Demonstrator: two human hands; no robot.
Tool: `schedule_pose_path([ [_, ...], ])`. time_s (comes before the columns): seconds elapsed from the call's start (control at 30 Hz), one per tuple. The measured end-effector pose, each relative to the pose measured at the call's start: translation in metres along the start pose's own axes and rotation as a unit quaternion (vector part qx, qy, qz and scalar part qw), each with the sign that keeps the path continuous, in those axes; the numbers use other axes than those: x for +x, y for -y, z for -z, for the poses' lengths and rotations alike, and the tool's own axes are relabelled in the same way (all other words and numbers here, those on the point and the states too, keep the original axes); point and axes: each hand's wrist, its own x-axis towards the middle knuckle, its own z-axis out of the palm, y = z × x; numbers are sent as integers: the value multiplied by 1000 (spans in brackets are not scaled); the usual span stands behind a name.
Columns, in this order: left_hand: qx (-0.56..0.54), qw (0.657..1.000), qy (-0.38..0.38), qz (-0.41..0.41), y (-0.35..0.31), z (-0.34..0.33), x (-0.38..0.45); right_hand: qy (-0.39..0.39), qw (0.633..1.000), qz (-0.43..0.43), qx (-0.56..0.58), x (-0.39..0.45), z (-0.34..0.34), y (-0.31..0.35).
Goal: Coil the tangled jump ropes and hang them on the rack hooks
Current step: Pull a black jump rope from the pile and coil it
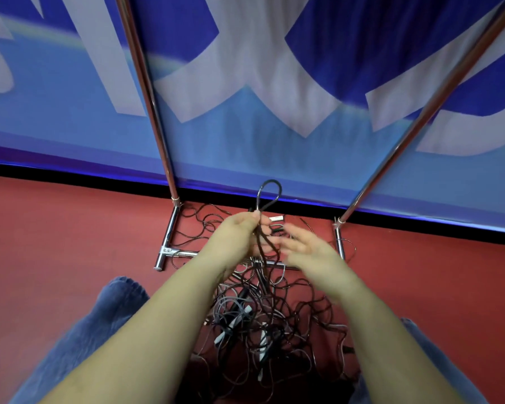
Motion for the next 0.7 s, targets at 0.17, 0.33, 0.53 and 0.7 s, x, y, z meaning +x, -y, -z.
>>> schedule_pose_path([
  [0.17, -105, 992, -54, 36, -2, 11, 8, 63, 974, -27, -214, -1, -18, -16],
  [0.33, -192, 975, -107, 45, -5, 17, 11, 33, 974, -34, -220, 5, -21, -16],
  [0.53, -88, 993, -81, 23, 0, 20, 14, -38, 998, -56, -15, 8, -25, -7],
  [0.7, 188, 973, 105, 86, 23, 15, 5, -124, 952, -45, 276, 9, -6, 7],
])
